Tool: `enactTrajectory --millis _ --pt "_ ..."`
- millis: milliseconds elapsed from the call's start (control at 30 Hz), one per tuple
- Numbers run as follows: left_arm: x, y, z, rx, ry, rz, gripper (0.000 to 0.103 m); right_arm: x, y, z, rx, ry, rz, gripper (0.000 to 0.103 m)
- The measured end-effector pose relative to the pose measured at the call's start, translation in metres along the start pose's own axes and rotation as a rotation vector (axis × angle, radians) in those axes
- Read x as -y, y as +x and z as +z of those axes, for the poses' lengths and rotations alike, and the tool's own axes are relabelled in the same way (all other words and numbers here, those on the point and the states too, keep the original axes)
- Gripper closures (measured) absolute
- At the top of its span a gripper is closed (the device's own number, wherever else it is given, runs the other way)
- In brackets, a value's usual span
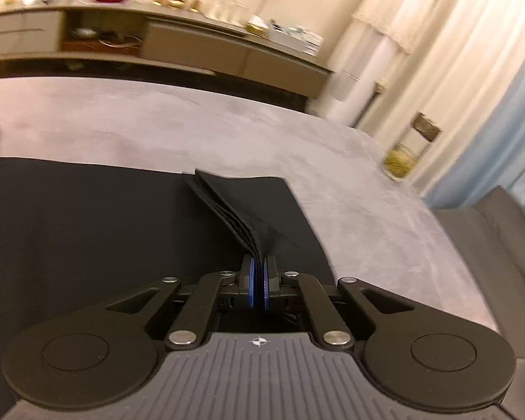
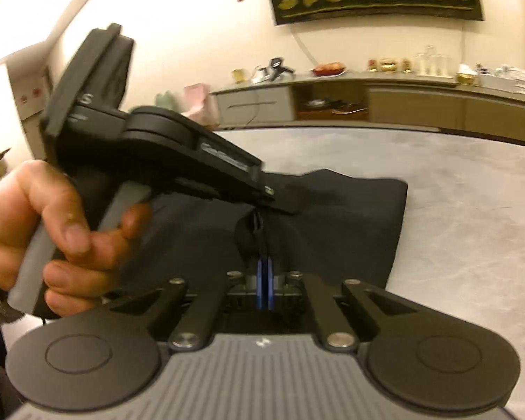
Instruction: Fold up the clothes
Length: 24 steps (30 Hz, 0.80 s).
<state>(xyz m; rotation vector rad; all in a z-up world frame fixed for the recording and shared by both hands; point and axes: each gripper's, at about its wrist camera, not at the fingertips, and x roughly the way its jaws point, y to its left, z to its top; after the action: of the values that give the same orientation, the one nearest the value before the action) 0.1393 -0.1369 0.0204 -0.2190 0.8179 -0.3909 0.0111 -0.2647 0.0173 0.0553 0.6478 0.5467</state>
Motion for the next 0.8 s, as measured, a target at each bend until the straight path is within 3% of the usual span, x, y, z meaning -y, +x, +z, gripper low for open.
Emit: enactTrajectory --millis 100,233,400,567,700,800 --pt "-0.015 0.006 -0.007 -0.019 0.005 0.100 0.099 -0.012 0.022 -0.004 -0.063 -0.031 0.003 0.100" --pt "-0.020 0.016 -0.008 -0.042 0.032 0.151 0.099 -0.029 0.039 -0.010 -0.121 -0.051 -0.016 0.100" --pt "-0.018 0.006 -0.009 -0.070 0.081 0.151 0.099 -0.014 0.018 -0.002 -0.077 0.057 0.011 0.078" --pt "-0.028 0.001 -0.013 -0.089 0.061 0.146 0.099 0.028 0.013 0.006 -0.095 0.226 -0.006 0.078" --pt "-0.028 0.003 -0.012 -0.114 0.101 0.150 0.097 0.031 0.023 0.005 -0.173 0.193 0.013 0.079" --pt "-0.022 -0.003 -0.010 -0.106 0.148 0.185 0.091 0.029 0.017 0.009 -0.153 0.175 -0.039 0.079"
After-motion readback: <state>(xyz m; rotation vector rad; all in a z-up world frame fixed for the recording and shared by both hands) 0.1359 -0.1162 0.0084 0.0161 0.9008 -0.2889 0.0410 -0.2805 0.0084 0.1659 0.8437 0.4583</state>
